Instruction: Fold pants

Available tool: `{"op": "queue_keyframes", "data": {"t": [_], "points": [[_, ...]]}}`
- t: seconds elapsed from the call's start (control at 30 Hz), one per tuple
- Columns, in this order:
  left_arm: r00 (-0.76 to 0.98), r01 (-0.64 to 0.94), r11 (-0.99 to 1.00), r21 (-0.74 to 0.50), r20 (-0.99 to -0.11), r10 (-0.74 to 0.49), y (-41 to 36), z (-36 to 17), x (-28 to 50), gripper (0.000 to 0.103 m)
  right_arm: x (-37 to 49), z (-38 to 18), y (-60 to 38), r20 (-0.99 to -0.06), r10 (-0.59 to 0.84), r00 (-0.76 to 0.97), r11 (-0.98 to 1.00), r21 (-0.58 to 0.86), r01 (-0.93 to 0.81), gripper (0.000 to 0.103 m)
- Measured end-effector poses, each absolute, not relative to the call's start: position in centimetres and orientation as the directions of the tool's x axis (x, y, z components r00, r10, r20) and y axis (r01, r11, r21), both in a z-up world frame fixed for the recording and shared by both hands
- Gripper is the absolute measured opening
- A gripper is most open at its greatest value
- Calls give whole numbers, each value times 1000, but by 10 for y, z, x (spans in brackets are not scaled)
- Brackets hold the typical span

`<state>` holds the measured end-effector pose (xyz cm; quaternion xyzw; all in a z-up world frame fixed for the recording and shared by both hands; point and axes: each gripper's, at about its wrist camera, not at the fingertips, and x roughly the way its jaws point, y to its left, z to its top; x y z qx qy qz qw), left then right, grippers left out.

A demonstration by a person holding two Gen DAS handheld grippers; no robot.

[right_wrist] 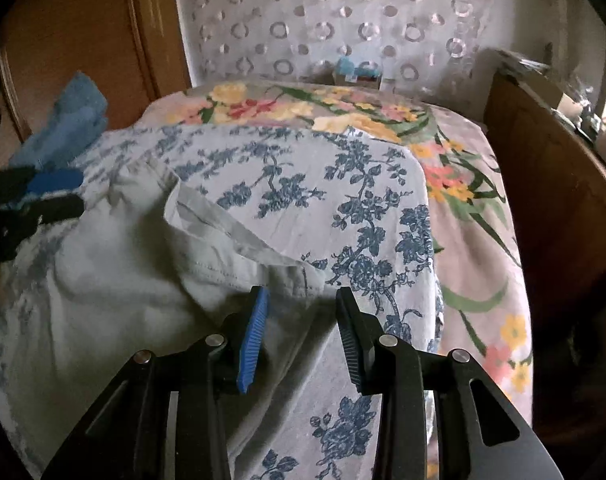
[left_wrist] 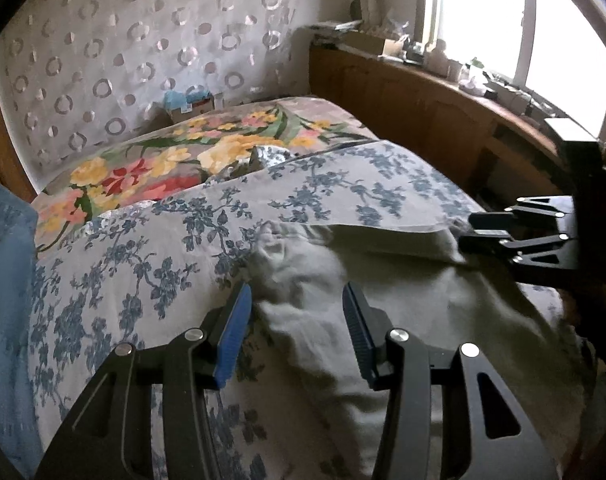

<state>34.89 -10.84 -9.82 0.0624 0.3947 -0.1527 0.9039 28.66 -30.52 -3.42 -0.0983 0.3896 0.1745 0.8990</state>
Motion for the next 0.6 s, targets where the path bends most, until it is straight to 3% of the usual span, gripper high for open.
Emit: {"op": "queue_keyframes", "data": {"t": [0.03, 0.13, 0.23, 0.43, 0.53, 0.6], "points": [[639, 325, 946, -4, -736, -222, -109, -100, 352, 49, 287, -34, -305, -735, 235, 636, 916, -52, -398, 37], [628, 319, 948, 10, -751, -203, -110, -106, 358, 49, 293, -32, -306, -726, 254, 639, 908, -48, -416, 9], [617, 293, 955, 39, -771, -158, -109, -113, 363, 49, 293, -29, -317, -678, 204, 706, 941, -62, -332, 4], [610, 282, 959, 23, -776, -161, -103, -120, 364, 49, 296, -35, -319, -680, 196, 706, 953, -38, -301, 6], [615, 291, 957, 0, -766, -187, -103, -116, 361, 49, 296, -38, -315, -684, 144, 715, 959, -83, -272, 21], [621, 300, 954, -19, -755, -210, -103, -112, 355, 49, 297, -38, -315, -683, 158, 713, 958, -69, -278, 23]]}}
